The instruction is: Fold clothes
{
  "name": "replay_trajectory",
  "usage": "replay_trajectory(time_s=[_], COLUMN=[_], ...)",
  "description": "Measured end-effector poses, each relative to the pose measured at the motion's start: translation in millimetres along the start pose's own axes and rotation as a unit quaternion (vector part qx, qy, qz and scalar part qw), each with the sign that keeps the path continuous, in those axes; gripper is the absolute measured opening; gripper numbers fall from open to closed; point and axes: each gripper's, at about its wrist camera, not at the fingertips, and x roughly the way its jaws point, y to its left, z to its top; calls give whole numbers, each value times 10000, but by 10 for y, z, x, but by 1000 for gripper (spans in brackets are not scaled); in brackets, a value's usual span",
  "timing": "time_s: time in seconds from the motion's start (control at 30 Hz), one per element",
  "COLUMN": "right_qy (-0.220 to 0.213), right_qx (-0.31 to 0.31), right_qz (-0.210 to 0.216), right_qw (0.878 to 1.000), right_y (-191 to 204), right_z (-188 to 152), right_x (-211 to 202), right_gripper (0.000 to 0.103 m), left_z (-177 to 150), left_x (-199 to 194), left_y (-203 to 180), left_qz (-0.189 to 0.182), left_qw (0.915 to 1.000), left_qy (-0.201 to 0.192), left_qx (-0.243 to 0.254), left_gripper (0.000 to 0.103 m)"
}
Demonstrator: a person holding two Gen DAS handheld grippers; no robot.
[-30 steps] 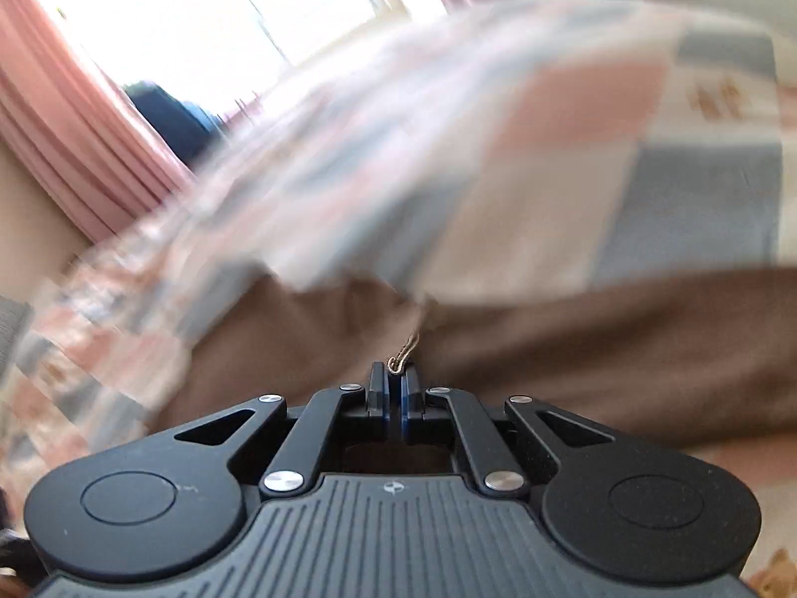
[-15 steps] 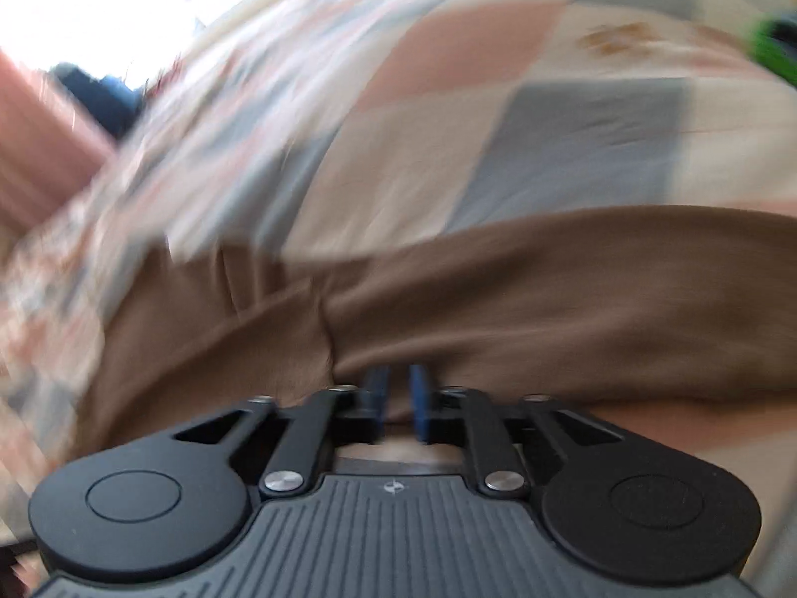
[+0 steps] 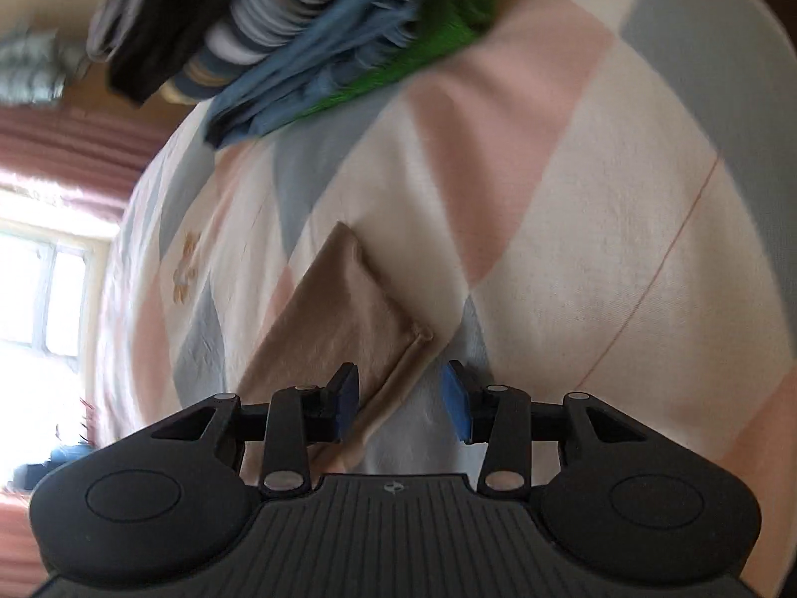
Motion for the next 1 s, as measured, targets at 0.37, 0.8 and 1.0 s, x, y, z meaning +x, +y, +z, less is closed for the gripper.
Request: replay_trajectory(time_s=[0.37, 0.8, 1.0], right_qy=[-74, -883, -204], right_qx=[-357, -4886, -6576], right_qz=[-291, 96, 1936], right_qw=[9989, 8680, 7277], right_y=[250, 2686, 3173], right_z=[111, -1709, -3813], right_x=[281, 110, 37], right_gripper=[11, 8, 8], left_z=[-81, -7, -33], left_x=[-104, -355, -614], left_y=[85, 918, 1665], left_qz=[57, -168, -298], left_qw=[9997, 9993, 9991], left_qy=[186, 201, -31], left_qx=[121, 260, -284], left_gripper=[34, 34, 34])
